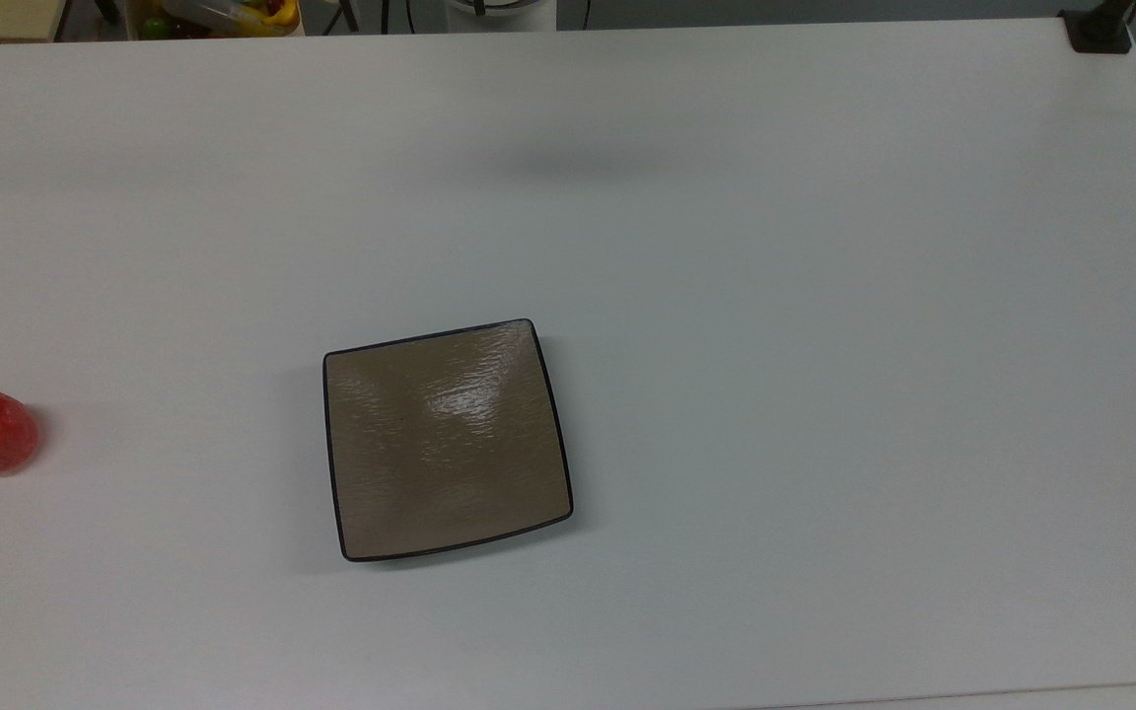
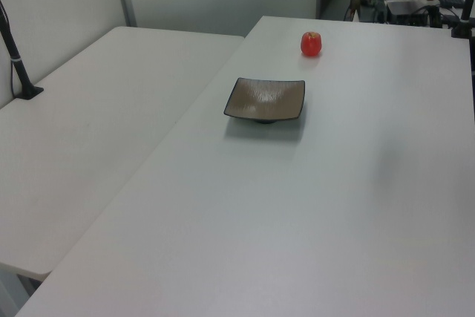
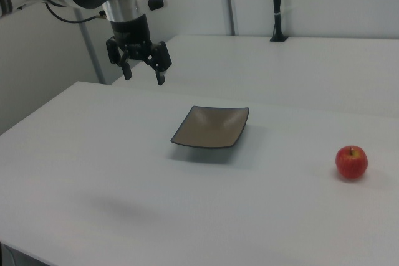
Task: Apples placed on a ceramic plate
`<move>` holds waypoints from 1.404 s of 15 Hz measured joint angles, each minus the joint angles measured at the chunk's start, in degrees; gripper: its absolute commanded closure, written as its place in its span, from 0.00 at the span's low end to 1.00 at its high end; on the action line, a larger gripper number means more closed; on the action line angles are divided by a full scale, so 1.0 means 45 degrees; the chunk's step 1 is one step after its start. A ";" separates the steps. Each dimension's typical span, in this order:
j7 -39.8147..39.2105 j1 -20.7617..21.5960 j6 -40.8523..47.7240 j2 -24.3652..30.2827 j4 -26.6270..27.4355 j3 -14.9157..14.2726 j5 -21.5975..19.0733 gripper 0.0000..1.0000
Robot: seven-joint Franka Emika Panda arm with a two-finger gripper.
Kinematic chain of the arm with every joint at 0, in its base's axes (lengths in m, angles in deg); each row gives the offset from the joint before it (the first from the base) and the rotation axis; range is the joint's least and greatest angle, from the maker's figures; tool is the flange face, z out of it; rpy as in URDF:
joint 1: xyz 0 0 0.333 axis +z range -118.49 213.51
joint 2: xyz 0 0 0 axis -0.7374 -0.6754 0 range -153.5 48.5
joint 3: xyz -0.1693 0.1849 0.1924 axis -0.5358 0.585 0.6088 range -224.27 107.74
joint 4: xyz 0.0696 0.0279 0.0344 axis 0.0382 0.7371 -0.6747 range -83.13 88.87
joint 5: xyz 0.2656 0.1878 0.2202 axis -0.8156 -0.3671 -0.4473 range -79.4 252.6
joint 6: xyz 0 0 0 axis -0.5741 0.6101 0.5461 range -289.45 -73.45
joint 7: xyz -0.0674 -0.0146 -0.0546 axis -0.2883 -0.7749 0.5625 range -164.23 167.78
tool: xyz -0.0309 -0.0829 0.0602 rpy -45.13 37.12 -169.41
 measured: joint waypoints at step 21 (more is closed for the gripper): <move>-0.0013 -0.0534 -0.2063 -0.1111 0.0019 -0.0015 0.0515 0.00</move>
